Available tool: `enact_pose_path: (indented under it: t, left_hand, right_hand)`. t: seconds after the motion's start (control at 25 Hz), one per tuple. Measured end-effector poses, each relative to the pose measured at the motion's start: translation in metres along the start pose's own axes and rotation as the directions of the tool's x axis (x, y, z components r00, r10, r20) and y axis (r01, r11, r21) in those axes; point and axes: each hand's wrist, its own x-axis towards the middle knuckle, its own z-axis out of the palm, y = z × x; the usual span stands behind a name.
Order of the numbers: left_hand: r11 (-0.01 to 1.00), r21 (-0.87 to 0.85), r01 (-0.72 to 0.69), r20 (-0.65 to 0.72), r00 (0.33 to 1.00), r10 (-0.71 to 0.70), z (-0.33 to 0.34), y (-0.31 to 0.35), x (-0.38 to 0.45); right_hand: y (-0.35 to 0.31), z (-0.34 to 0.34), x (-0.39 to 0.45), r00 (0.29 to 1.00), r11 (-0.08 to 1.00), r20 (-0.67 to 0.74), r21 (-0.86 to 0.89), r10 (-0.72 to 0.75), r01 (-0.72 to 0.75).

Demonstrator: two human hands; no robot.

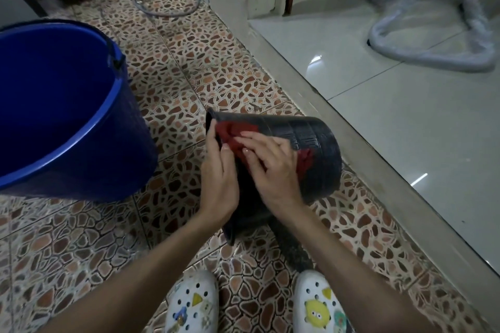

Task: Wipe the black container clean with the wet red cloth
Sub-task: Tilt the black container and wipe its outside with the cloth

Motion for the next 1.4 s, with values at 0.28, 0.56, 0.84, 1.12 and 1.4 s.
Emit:
enact_pose_path:
  t: [0.28, 0.56, 0.84, 1.12, 1.4]
  left_hand:
    - [0.995, 0.069, -0.074, 0.096, 0.993, 0.068, -0.002, -0.011, -0.022]
    - [0.992, 0.045, -0.115, 0.164, 0.981, 0.106, -0.009, -0.027, -0.041]
    - [0.999, -0.012, -0.047, 0.197, 0.979, 0.049, -0.019, -0.021, -0.049]
    - [0.991, -0.032, 0.13, 0.003, 0.992, -0.13, -0.004, 0.008, -0.002]
    - [0.997, 0.072, -0.027, 0.028, 0.999, 0.025, 0.0, 0.003, -0.013]
  right_hand:
    - [0.119, -0.057, 0.036, 0.74, 0.748, -0.258, -0.085, 0.621, -0.658]
    - [0.003, 0.007, 0.008, 0.998, 0.997, -0.047, -0.064, -0.042, 0.039]
    - [0.104, -0.055, 0.042, 0.835, 0.833, -0.189, -0.113, 0.517, -0.542]
    - [0.017, -0.006, 0.003, 0.995, 0.991, -0.031, -0.095, 0.095, -0.098]
    - [0.086, -0.061, 0.037, 0.802, 0.82, -0.226, -0.018, 0.553, -0.571]
